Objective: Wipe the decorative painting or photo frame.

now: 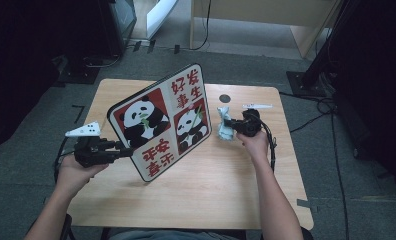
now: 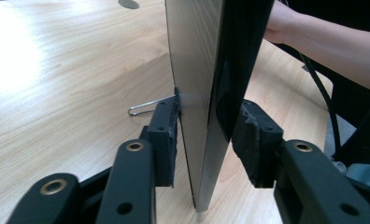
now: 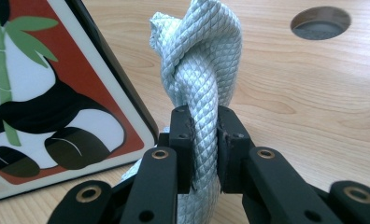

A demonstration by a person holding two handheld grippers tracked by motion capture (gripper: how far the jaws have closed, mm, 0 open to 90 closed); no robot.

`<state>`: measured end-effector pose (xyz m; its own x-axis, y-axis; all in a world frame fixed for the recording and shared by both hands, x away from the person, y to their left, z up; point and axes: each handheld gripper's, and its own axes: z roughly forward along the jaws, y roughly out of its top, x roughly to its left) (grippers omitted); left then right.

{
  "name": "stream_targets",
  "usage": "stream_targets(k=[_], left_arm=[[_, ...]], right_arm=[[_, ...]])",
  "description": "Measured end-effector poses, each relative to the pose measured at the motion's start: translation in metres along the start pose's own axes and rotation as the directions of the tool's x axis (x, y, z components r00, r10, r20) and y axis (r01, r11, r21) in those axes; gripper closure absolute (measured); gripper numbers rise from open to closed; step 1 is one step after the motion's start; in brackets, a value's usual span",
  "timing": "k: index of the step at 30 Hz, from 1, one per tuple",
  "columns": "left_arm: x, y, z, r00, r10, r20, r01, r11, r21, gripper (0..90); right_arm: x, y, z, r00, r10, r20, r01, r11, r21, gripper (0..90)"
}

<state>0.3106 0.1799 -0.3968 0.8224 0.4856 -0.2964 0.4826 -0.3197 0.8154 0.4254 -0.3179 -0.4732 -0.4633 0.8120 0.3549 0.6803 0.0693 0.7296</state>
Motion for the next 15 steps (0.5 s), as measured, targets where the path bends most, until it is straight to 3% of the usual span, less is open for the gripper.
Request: stream_targets(k=[7, 15], left_arm=[[0.0, -0.004, -0.006, 0.9999, 0.013, -0.004, -0.013, 0.9999, -0.002, 52.7], [0.005, -0.009, -0.014, 0.9996, 0.016, -0.024, -0.017, 0.9993, -0.032, 46.3]], right_arm=[[-0.002, -0.002, -0.018, 0.9998, 0.001, 0.018, -0.001, 1.0, -0.027, 79.2], [-0.011, -0.012, -0.034, 0.9972, -0.011, 0.075, 0.014, 0.999, -0.045, 79.2]])
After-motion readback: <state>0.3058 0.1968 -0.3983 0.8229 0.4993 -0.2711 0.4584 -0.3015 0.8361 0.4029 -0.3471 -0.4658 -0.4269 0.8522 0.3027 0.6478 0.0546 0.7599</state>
